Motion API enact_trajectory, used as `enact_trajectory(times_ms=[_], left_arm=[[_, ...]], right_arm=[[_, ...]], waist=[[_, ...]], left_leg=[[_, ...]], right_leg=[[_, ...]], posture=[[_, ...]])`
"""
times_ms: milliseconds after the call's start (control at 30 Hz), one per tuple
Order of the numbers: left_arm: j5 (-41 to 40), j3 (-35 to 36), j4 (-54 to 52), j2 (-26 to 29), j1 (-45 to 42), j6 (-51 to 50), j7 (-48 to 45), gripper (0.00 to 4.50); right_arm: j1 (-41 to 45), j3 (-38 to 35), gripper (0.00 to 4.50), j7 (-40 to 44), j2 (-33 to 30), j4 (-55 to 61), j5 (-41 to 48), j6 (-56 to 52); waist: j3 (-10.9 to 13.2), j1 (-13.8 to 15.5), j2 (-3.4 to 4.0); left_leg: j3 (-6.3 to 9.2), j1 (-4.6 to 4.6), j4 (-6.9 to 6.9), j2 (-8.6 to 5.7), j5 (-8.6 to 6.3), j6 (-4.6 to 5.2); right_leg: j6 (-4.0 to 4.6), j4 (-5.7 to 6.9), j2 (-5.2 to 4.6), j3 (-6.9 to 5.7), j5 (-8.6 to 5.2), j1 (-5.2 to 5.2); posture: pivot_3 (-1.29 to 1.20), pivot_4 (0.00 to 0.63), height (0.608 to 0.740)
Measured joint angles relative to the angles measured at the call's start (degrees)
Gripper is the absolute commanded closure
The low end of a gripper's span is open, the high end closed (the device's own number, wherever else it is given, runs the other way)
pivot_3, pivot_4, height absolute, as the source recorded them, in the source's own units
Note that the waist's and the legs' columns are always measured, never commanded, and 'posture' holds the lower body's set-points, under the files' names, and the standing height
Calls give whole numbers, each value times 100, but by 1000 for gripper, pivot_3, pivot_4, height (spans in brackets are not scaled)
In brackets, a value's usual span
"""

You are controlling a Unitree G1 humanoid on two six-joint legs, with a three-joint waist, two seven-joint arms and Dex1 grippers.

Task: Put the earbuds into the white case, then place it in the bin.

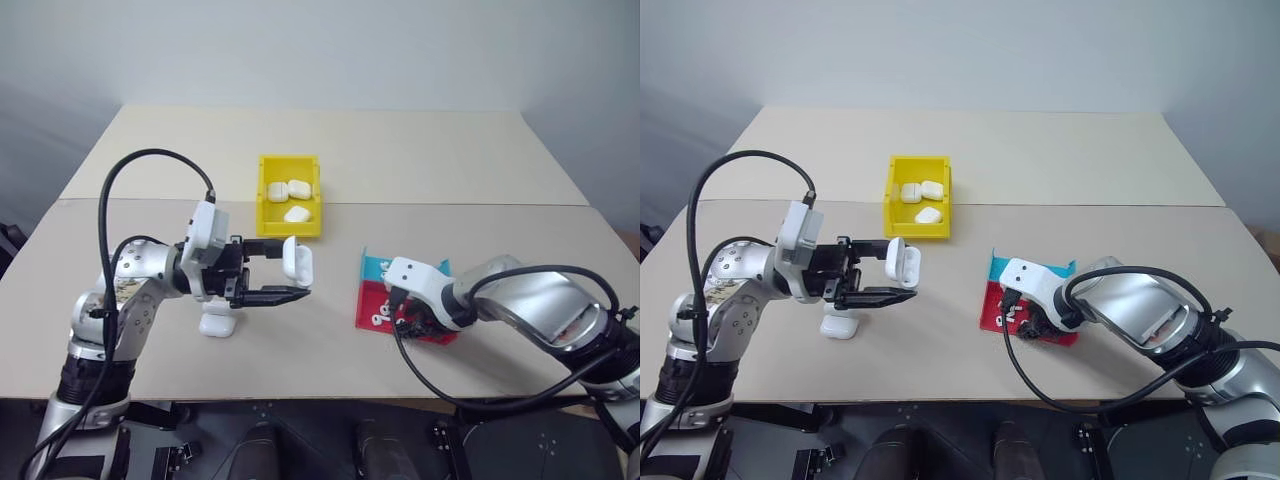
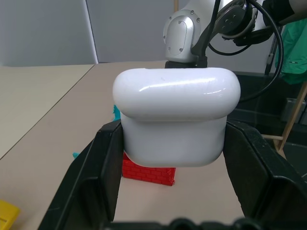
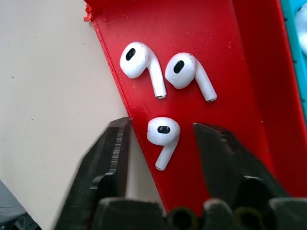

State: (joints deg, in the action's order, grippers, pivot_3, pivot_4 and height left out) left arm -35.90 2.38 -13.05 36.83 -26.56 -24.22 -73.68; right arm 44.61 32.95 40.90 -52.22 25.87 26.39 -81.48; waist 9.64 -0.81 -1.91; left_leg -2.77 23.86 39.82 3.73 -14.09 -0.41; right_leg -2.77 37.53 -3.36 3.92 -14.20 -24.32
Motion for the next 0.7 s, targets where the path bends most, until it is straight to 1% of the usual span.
enact_trajectory(times_ms=[67, 267, 400, 500, 600, 667, 700], left_arm=[[-23, 0, -1, 2, 0, -10, 7, 1718], [-90, 1, -2, 83, -1, -90, -4, 1718], [-247, 2, 9, 130, -74, -154, -76, 1718], [-272, 2, 41, 176, -292, -212, -163, 1718], [-282, -6, 124, 176, -490, -221, -238, 1718], [-281, -45, 210, 140, -595, -222, -277, 1718], [-279, -84, 290, 107, -690, -225, -305, 1718]], right_arm=[[-3, 1, 3865, 16, 0, 24, -30, -1], [-30, -54, 3890, 31, 104, 72, -14, -51], [-65, -401, 3890, 107, 203, 87, 225, -291], [-62, -1120, 3890, 259, 194, 150, 524, -420], [-145, -2211, 3890, 265, 287, 252, 776, -384], [-493, -2969, 3890, 154, 517, 450, 795, 81], [-777, -3460, 3890, 59, 750, 608, 793, 531]], waist=[[0, 0, 0], [0, -7, 0], [1, 0, 0], [1, 23, 0], [1, 21, 0], [0, 25, -1], [0, 38, 0]], left_leg=[[0, 0, -1, 0, 0, 0], [0, 0, -2, 0, 0, 0], [0, 2, -2, 0, 0, 0], [2, 2, -2, -1, -1, 1], [2, 3, -6, 0, -2, 2], [7, 2, -10, 1, -2, 3], [10, 7, -13, 0, -3, 4]], right_leg=[[0, -1, 0, 0, 0, 0], [0, -1, 0, 0, 0, -1], [0, -1, 0, 0, 0, -2], [0, -6, 0, -3, 0, 1], [-1, -12, 0, -4, 0, 4], [0, -21, 2, -10, 0, 7], [-1, -26, 2, -12, 0, 7]], posture=[[0, 150, 740], [0, 150, 740], [0, 150, 740], [0, 150, 740], [0, 150, 740], [0, 150, 740], [0, 150, 740]])
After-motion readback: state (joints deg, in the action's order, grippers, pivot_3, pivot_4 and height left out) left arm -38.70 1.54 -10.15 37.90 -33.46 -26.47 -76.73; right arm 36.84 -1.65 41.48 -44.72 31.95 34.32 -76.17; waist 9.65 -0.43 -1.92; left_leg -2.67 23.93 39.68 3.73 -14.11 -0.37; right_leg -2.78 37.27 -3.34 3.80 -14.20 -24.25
